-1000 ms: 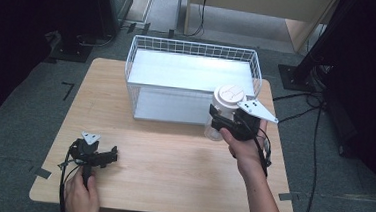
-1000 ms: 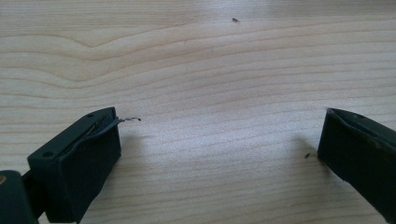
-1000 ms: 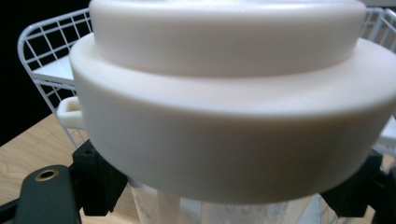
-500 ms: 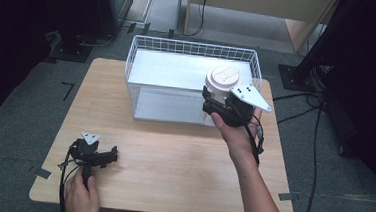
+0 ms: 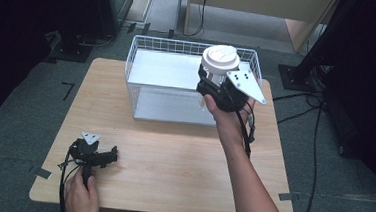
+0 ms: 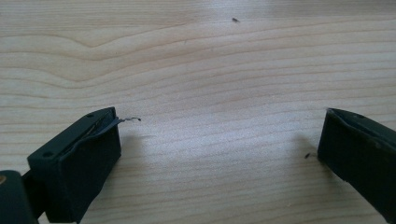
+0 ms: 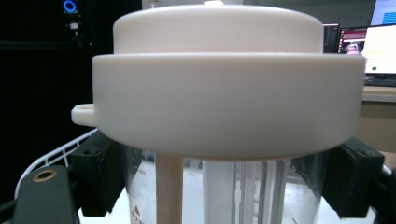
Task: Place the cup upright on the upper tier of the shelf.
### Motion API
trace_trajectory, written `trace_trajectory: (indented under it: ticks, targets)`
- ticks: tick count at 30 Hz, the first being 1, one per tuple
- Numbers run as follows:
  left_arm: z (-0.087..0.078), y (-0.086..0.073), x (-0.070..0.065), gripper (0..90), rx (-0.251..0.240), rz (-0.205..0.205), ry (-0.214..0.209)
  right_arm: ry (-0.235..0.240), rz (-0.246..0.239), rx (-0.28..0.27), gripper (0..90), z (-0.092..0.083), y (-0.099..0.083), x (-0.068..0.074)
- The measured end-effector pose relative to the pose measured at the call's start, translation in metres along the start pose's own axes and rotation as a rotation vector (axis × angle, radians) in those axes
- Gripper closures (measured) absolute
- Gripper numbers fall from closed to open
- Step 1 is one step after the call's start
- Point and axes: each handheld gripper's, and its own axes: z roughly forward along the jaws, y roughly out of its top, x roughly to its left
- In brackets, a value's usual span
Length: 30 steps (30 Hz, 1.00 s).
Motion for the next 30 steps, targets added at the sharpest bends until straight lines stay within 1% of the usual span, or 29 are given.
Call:
trace_trajectory:
  ticks: [1, 3, 4, 5, 6, 7, 8, 9, 10, 11, 12, 13, 14, 15, 16, 17, 18, 21, 23, 26, 28, 29, 30]
  targets:
    - [0.000, 0.000, 0.000, 0.0, 0.000, 0.000, 0.000, 0.000, 0.000, 0.000, 15.5, 0.000, 0.000, 0.000]
    - [0.000, 0.000, 0.000, 0.0, 0.000, 0.000, 0.000, -0.003, 0.011, -0.009, 15.5, 0.007, 0.003, -0.001]
    - [0.000, 0.000, 0.000, 0.0, 0.000, 0.000, -0.001, -0.007, 0.017, -0.014, 15.6, 0.014, 0.006, -0.002]
    - [0.000, 0.000, 0.000, 0.0, -0.001, 0.000, 0.000, -0.007, 0.017, -0.014, 15.6, 0.014, 0.006, -0.002]
    - [0.000, 0.000, 0.000, 0.0, -0.001, 0.000, 0.000, -0.011, 0.030, -0.014, 15.6, 0.021, 0.008, -0.003]
    - [0.000, 0.000, 0.000, 0.0, 0.000, 0.000, 0.000, -0.011, 0.030, -0.014, 15.6, 0.021, 0.008, -0.003]
    - [0.000, 0.000, 0.000, 0.0, 0.000, 0.000, 0.000, -0.018, 0.041, -0.008, 15.6, 0.029, 0.009, -0.004]
    - [0.000, 0.000, 0.000, 0.0, 0.000, 0.000, 0.000, -0.018, 0.041, -0.008, 15.6, 0.029, 0.009, -0.004]
    - [0.000, 0.000, 0.000, 0.0, -0.001, 0.000, 0.000, -0.020, 0.048, -0.006, 15.5, 0.033, 0.009, -0.004]
    - [0.000, 0.000, 0.000, 0.0, -0.001, -0.001, -0.001, -0.022, 0.064, 0.004, 15.5, 0.042, 0.009, -0.005]
    - [0.000, 0.000, 0.000, 0.0, 0.001, 0.000, -0.001, -0.025, 0.064, 0.006, 15.5, 0.047, 0.008, -0.006]
    - [0.000, 0.000, 0.000, 0.0, 0.001, 0.000, -0.001, -0.025, 0.064, 0.006, 15.5, 0.047, 0.008, -0.006]
    - [0.000, 0.000, 0.000, 0.0, 0.001, 0.000, -0.001, -0.032, 0.067, 0.020, 15.5, 0.056, 0.006, -0.005]
    - [0.000, 0.000, 0.000, 0.0, 0.001, 0.000, 0.000, -0.032, 0.067, 0.020, 15.5, 0.056, 0.006, -0.005]
    - [0.000, 0.000, 0.000, 0.0, 0.002, 0.000, -0.001, -0.043, 0.058, 0.034, 15.5, 0.065, 0.004, -0.004]
    - [0.000, 0.000, 0.000, 0.0, 0.002, 0.000, -0.002, -0.043, 0.058, 0.034, 15.5, 0.065, 0.004, -0.004]
    - [0.000, 0.000, 0.000, 0.0, 0.002, 0.000, -0.002, -0.047, 0.051, 0.043, 15.6, 0.074, 0.002, -0.003]
    - [0.000, 0.000, 0.000, 0.0, 0.002, 0.000, -0.001, -0.053, 0.033, 0.044, 15.5, 0.084, -0.001, 0.001]
    - [0.000, 0.000, 0.000, 0.0, 0.002, 0.000, -0.001, -0.054, 0.026, 0.047, 15.5, 0.090, -0.001, 0.003]
    - [0.000, 0.000, 0.000, 0.0, 0.002, 0.000, -0.001, -0.066, 0.004, 0.052, 15.5, 0.100, 0.000, 0.006]
    - [0.000, 0.000, 0.000, 0.0, 0.002, 0.000, -0.002, -0.068, -0.001, 0.055, 15.5, 0.104, 0.000, 0.007]
    - [0.000, 0.000, 0.000, 0.0, 0.002, 0.000, -0.002, -0.075, -0.011, 0.060, 15.5, 0.107, 0.001, 0.007]
    - [0.000, 0.000, 0.000, 0.0, 0.002, 0.000, -0.001, -0.091, -0.029, 0.064, 15.5, 0.114, 0.002, 0.009]
